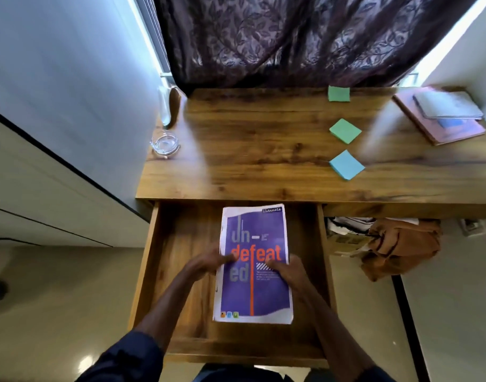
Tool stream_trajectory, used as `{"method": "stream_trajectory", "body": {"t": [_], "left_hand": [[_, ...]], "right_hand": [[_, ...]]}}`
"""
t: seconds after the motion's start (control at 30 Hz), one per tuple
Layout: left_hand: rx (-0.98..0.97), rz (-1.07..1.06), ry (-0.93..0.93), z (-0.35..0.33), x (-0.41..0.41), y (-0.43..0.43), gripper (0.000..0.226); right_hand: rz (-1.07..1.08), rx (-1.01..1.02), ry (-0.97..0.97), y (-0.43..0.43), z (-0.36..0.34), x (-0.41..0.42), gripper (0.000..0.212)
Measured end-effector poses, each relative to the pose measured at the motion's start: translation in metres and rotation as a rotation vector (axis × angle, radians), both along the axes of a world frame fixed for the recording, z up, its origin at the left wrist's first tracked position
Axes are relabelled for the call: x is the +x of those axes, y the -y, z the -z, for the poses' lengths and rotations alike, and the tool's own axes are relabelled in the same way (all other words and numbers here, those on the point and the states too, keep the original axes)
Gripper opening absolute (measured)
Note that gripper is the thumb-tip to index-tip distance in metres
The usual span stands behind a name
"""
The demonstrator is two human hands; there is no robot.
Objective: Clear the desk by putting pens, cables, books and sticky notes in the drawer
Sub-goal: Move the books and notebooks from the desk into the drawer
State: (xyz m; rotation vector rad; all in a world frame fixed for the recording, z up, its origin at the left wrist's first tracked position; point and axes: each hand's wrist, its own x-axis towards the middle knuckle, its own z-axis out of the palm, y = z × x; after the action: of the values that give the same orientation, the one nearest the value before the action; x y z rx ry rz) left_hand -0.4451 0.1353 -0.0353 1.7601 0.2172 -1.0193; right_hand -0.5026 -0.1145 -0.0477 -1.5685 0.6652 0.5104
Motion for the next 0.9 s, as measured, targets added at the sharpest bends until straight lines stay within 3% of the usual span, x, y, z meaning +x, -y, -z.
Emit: {"method": "stream_trajectory", "body": {"t": [0.13, 0.2, 0.27, 0.33, 0.37, 0.43, 0.5, 0.6, 0.7, 0.9], "left_hand": [[0.075, -0.062, 0.037, 0.046, -0.003, -0.027, 0.041], [0.094, -0.112, 0.040, 0.058, 0.005, -0.041, 0.040], [0.111, -0.178, 0.060, 0.068, 0.018, -0.059, 0.041], [0.127, -0.241, 0.068, 0.077, 0.033, -0.079, 0.045], [0.122, -0.253, 0.069, 0.077, 0.039, -0.085, 0.045], [0.101, -0.165, 0.058, 0.074, 0.044, -0.093, 0.042], [0.102, -0.026, 0.042, 0.083, 0.046, -0.106, 0.053], [0.224, -0.022, 0.105, 0.100, 0.028, -0.120, 0.064], [0.362, -0.121, 0.211, 0.112, 0.014, -0.127, 0.063], [0.708, -0.111, 0.239, 0.101, 0.017, -0.135, 0.072]], "right_hand": [[-0.092, -0.122, 0.028, -0.036, 0.030, 0.006, 0.025], [-0.116, -0.141, 0.002, -0.049, 0.049, 0.012, 0.034], [-0.181, -0.050, -0.069, -0.063, 0.049, 0.022, 0.041], [-0.248, 0.060, -0.155, -0.076, 0.041, 0.033, 0.025], [-0.292, 0.084, -0.190, -0.080, 0.045, 0.035, 0.028], [-0.287, 0.043, -0.195, -0.082, 0.053, 0.036, 0.037], [-0.247, -0.070, -0.150, -0.091, 0.072, 0.035, 0.046], [-0.264, -0.190, -0.139, -0.113, 0.091, 0.034, 0.057], [-0.261, -0.251, -0.086, -0.145, 0.081, 0.038, 0.055], [-0.348, -0.201, -0.122, -0.179, 0.080, 0.048, 0.052]]}}
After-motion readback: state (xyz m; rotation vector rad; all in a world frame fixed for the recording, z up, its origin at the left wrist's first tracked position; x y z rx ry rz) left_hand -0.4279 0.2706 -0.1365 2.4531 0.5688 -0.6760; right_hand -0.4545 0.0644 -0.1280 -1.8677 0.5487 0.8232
